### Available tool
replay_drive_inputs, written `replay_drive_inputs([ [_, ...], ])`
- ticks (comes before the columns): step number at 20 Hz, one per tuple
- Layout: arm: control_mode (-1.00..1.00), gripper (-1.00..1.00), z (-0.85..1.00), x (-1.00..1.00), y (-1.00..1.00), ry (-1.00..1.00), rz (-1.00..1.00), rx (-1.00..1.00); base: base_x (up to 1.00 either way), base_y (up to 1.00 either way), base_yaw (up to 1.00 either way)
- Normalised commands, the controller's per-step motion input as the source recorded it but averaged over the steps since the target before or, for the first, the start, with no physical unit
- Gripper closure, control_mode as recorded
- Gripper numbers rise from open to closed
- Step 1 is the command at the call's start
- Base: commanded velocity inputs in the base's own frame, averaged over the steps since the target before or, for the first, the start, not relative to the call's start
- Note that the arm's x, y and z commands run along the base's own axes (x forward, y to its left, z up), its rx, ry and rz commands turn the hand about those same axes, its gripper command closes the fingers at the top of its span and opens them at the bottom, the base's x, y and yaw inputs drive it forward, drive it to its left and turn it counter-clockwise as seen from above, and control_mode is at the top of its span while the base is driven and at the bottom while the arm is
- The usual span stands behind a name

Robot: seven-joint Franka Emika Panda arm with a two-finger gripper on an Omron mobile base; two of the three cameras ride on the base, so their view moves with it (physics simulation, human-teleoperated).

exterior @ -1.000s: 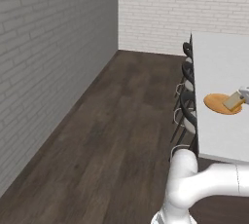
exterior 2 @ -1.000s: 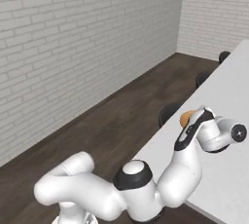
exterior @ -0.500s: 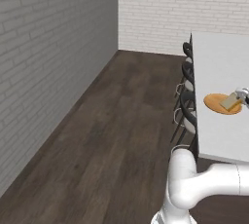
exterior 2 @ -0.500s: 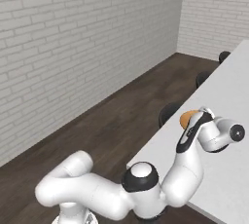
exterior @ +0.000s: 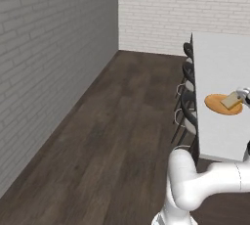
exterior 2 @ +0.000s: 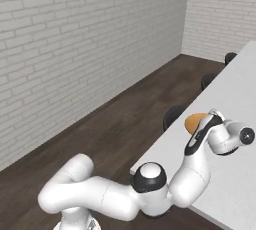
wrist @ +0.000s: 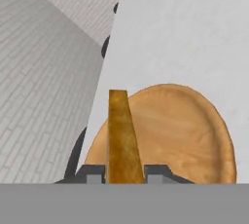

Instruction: Start the toaster. Once the lever pops up, take the bread to the plate on the dining counter.

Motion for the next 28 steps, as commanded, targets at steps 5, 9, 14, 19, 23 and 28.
replay_drive_inputs([
  [5,-1.00,-1.00,-0.02,-0.01,-0.07,0.00,0.00,-0.03,0.00,0.00,0.00],
  [9,-1.00,-1.00,0.00,0.00,0.09,0.00,0.00,-0.21,0.00,0.00,0.00],
  [14,-1.00,-1.00,-0.01,0.00,0.32,0.00,-0.01,-0.24,0.00,0.00,0.00],
  [19,-1.00,-1.00,0.00,-0.02,0.49,0.06,0.00,-0.27,0.00,0.00,0.00],
  [23,-1.00,-1.00,0.00,0.00,0.61,0.19,0.00,-0.33,0.00,0.00,0.00],
  [28,-1.00,-1.00,0.00,0.03,0.37,0.26,0.00,-0.28,0.00,0.00,0.00],
])
